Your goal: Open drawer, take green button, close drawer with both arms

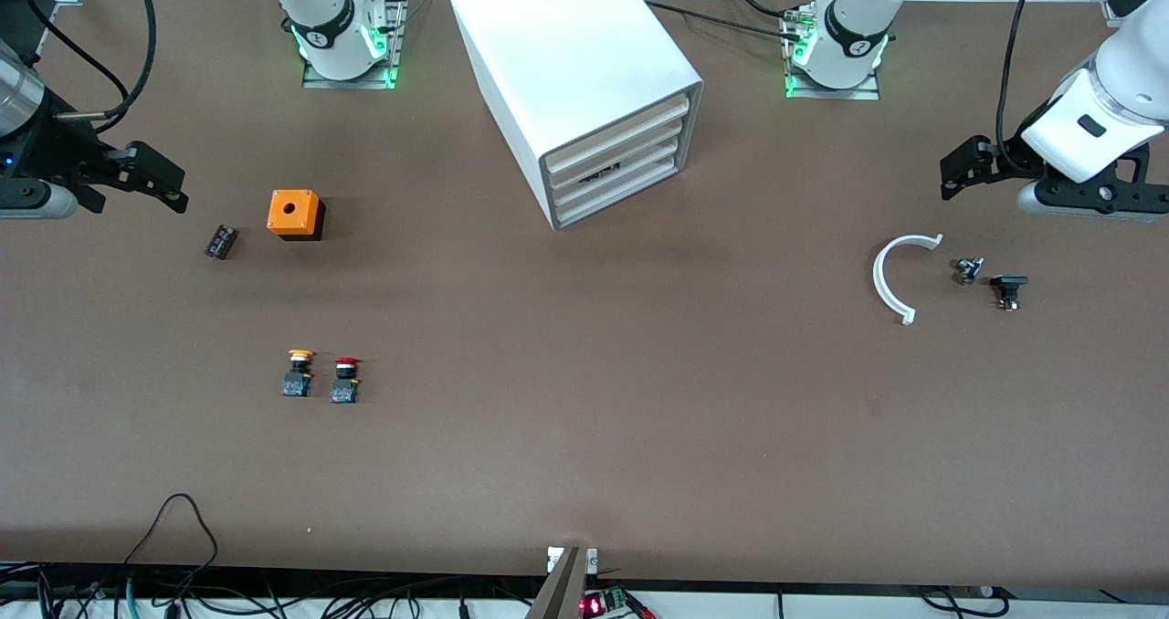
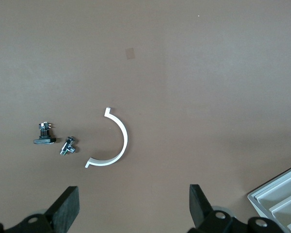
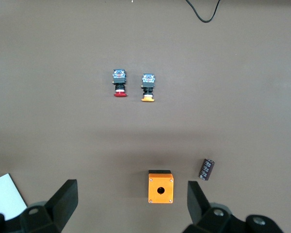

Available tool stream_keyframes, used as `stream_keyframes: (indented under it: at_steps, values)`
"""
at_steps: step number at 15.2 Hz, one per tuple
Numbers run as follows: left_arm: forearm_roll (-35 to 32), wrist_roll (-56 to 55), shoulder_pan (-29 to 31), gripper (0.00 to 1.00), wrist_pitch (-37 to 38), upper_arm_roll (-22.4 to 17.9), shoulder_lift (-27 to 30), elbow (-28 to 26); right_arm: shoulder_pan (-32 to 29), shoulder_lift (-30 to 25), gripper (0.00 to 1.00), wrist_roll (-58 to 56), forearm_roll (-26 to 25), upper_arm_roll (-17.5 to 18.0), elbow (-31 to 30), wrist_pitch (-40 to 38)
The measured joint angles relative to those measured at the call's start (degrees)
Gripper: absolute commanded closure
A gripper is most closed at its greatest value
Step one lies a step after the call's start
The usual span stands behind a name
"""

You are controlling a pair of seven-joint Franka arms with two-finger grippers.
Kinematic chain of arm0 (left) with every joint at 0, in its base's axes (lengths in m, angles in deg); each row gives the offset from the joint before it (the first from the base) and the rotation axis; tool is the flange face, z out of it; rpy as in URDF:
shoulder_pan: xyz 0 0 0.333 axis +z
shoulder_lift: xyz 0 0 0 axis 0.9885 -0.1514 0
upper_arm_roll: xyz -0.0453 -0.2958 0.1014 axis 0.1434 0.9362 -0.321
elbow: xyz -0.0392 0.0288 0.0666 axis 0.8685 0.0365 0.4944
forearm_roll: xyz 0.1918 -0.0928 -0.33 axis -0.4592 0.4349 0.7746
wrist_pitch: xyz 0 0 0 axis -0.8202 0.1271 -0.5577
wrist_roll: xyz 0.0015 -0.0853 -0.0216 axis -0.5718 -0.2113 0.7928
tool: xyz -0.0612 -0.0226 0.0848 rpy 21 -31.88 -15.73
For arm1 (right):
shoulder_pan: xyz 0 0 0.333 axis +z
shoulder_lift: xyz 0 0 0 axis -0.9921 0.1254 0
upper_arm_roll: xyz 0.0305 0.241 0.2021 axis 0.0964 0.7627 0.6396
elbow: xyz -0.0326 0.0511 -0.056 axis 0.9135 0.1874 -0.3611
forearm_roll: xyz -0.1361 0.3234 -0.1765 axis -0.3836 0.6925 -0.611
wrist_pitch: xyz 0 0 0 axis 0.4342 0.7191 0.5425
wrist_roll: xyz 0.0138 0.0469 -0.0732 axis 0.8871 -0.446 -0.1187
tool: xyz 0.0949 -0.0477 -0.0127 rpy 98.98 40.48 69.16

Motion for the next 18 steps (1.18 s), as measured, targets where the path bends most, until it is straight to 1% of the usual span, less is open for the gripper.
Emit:
stream_keyframes:
  at_steps: [14,16,18]
  values:
    - [0.0,0.0,0.0,0.0,0.0,0.0,0.0,0.0,0.0,0.0,0.0,0.0,0.0,0.01,-0.05,-0.05]
    - [0.0,0.0,0.0,0.0,0.72,0.0,0.0,0.0,0.0,0.02,0.0,0.0,-0.01,0.01,-0.22,0.01]
    - [0.31,0.0,0.0,0.0,2.98,0.0,0.0,0.0,0.0,0.23,0.0,-0.01,-0.02,0.01,-0.5,0.4]
